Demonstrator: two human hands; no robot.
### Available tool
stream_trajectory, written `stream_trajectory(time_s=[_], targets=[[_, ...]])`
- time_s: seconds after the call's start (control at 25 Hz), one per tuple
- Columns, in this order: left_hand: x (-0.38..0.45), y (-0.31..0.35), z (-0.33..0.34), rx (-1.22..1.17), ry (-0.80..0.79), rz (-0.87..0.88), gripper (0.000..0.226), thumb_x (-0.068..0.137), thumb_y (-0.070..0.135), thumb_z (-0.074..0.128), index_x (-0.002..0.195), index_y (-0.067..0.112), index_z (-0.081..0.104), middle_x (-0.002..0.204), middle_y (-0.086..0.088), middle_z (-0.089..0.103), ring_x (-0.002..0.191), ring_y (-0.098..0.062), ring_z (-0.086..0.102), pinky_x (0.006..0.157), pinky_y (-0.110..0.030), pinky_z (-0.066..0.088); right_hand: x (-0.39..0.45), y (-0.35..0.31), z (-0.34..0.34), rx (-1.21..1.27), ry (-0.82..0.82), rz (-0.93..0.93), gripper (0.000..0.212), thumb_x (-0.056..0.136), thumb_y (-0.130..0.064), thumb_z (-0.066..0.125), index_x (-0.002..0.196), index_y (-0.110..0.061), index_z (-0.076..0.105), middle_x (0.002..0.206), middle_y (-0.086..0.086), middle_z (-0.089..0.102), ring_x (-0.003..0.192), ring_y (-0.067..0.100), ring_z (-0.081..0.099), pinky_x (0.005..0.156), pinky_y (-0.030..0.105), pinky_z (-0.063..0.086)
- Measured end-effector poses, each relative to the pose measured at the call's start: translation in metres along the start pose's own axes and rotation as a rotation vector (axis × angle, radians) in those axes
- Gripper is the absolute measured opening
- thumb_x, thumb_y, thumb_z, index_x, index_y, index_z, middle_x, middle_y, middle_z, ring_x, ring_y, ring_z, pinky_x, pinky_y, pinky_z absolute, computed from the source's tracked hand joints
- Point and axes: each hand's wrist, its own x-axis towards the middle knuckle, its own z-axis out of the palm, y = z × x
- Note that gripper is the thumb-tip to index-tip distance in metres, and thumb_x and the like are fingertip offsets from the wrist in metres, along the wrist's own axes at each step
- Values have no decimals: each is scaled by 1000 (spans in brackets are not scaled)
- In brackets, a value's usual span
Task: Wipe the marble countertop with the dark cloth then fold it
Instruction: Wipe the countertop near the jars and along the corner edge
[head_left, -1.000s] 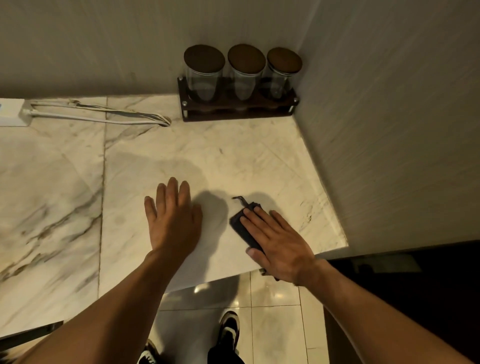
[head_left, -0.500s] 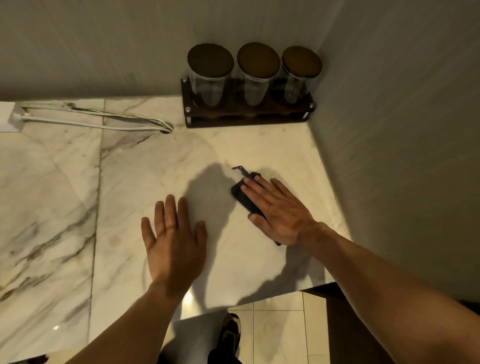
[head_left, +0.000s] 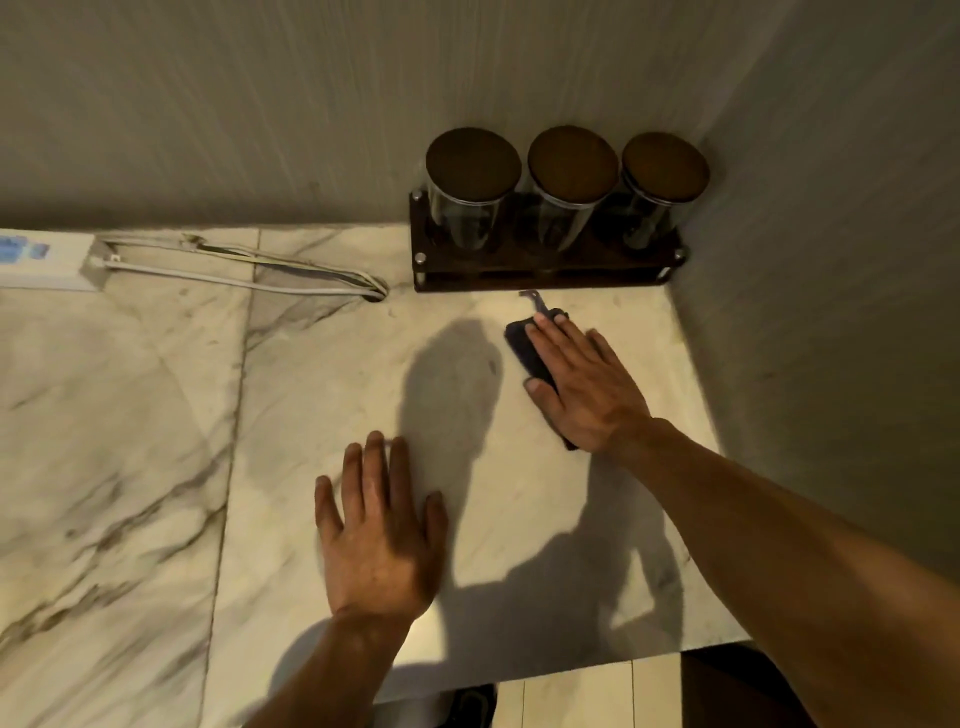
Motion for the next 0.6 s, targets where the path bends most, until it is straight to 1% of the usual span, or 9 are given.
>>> stream_trajectory(time_s=[0.16,0.32,0.44,0.6], targets=[[0,1,-1,-9,26,18,65,93,43,34,145,3,36,149,-20,39,139,-38,30,113,-58,18,15,-7,-2,72,25,207,62,99,-49,14,153,-22,0,162,-3,-4,146,13,-9,119,43,-2],[0,-2,1,-10,26,26,64,93,42,36,145,4,37,150,-20,38,140,-38,29,114,-58,17,26,-22,2,178,65,511,63,99,-47,13,152,-18,-4,162,1,-8,146,18,-12,118,44,-5],[0,-1,2,-3,2,16,65,94,45,34,145,6,35,150,-19,37,142,-36,27,115,-57,14,20,-37,6,271,128,723,65,98,-46,14,152,-14,-4,162,5,-7,146,22,-11,118,46,-4],[3,-2,4,19,-31,-23,67,94,52,24,148,12,29,155,-14,31,146,-31,18,117,-54,6,-11,-53,15,309,193,828,66,98,-44,16,152,-12,-4,162,7,-5,146,23,-11,118,46,-4]])
